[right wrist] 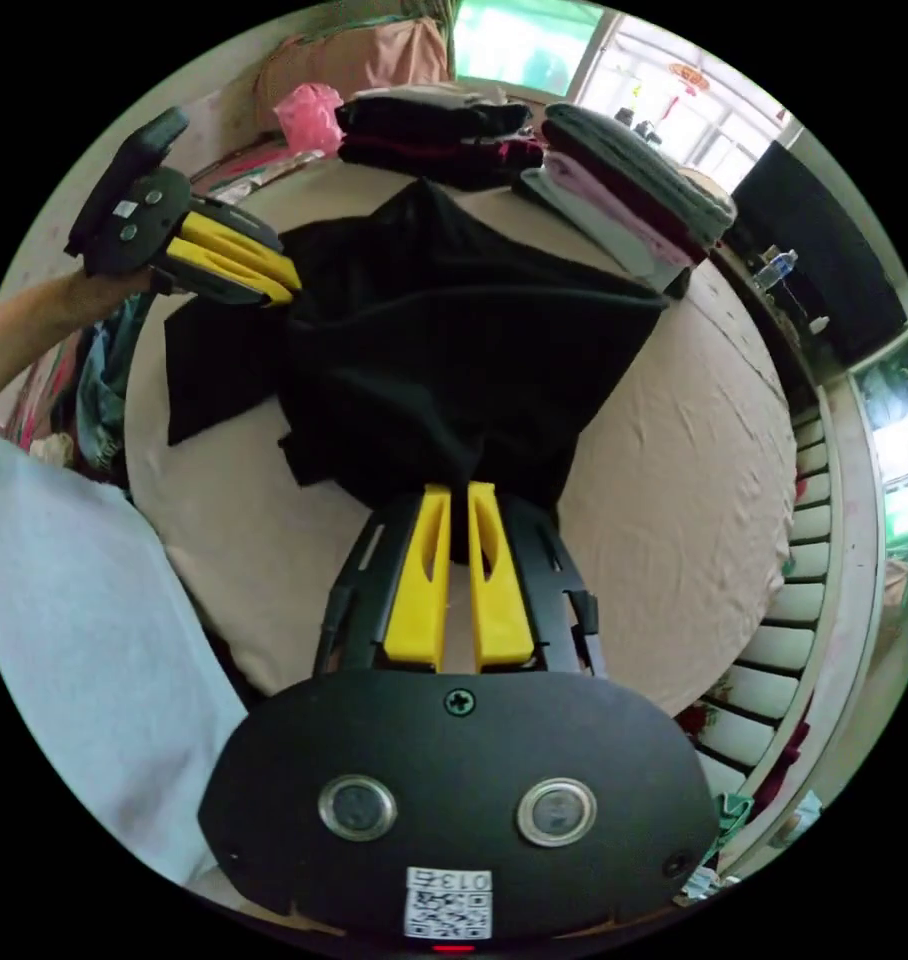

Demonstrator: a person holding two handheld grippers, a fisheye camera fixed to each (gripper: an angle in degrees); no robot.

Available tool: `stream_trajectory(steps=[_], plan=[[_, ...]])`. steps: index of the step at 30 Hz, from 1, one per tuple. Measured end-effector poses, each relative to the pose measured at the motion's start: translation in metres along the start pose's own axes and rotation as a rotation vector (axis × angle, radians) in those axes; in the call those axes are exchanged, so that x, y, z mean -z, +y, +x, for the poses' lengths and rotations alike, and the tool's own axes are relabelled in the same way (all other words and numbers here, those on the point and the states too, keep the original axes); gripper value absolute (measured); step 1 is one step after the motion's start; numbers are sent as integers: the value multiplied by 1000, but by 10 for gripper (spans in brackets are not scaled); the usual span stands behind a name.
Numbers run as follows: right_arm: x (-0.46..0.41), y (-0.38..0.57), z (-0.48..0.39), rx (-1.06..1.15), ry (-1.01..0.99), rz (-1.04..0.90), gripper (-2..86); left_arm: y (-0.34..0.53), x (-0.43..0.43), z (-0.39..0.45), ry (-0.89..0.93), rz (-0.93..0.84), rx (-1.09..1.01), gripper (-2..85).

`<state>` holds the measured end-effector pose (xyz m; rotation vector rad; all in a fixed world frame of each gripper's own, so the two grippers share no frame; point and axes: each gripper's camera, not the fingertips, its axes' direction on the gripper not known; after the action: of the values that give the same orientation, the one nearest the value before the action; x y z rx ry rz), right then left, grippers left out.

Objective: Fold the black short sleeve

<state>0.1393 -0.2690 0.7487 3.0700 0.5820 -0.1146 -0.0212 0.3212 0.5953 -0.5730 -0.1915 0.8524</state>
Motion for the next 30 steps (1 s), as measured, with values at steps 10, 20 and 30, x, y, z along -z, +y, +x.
stream_trajectory(steps=[10, 20, 30], plan=[[194, 26, 56, -166, 238, 549, 20, 5, 232, -138, 104, 658, 127, 4], [322, 66, 2, -54, 478, 1123, 21, 75, 374, -182, 58, 1093, 108, 2], [175, -81, 57, 37, -133, 661, 101, 129, 209, -345, 305, 805, 826, 11]])
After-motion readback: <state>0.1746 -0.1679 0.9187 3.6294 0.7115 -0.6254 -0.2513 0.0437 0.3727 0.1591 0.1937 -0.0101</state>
